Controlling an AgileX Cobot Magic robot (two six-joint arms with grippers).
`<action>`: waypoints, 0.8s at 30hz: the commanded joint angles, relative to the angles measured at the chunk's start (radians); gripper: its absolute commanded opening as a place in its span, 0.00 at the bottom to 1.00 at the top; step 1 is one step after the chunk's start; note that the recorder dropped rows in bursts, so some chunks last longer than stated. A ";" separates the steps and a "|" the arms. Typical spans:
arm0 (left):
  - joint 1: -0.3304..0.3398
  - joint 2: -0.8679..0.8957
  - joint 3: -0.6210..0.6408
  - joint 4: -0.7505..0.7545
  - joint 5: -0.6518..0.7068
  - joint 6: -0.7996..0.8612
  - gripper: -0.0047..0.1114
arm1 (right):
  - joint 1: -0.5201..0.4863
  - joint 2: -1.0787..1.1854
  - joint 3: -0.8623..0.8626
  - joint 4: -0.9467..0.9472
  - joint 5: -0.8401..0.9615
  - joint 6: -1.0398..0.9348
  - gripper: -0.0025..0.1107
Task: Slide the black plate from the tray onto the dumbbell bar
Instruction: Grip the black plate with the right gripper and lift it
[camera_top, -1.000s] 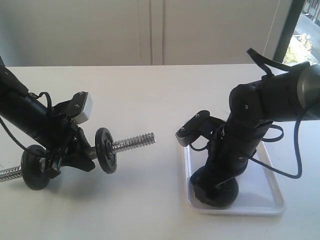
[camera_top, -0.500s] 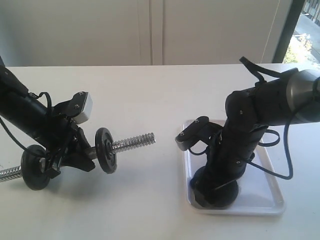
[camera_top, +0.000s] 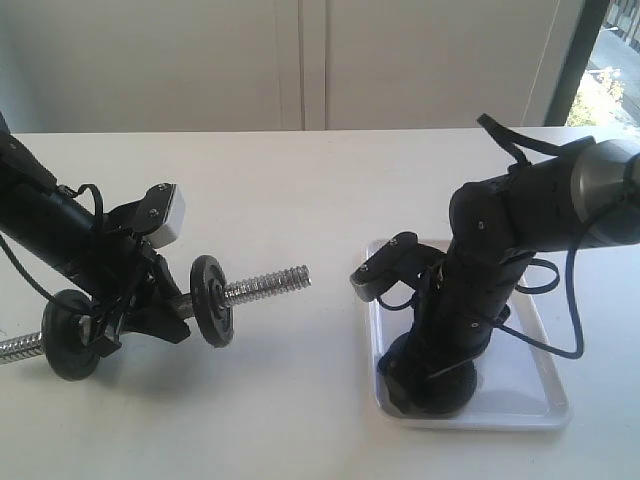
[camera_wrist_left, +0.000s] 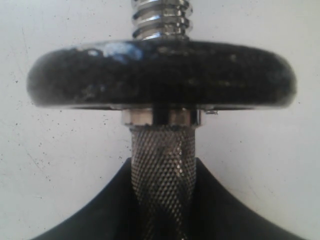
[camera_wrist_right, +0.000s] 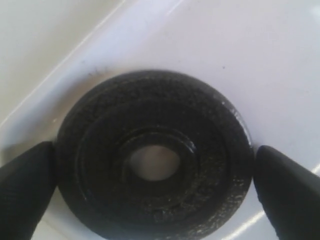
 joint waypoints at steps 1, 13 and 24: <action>-0.002 -0.047 -0.015 -0.106 0.090 -0.007 0.04 | 0.001 0.011 0.005 -0.001 0.071 0.110 0.79; -0.002 -0.047 -0.015 -0.106 0.090 -0.007 0.04 | 0.001 0.000 -0.057 -0.014 0.099 0.162 0.02; -0.002 -0.047 -0.015 -0.106 0.090 -0.007 0.04 | 0.001 -0.089 -0.138 -0.164 0.166 0.162 0.02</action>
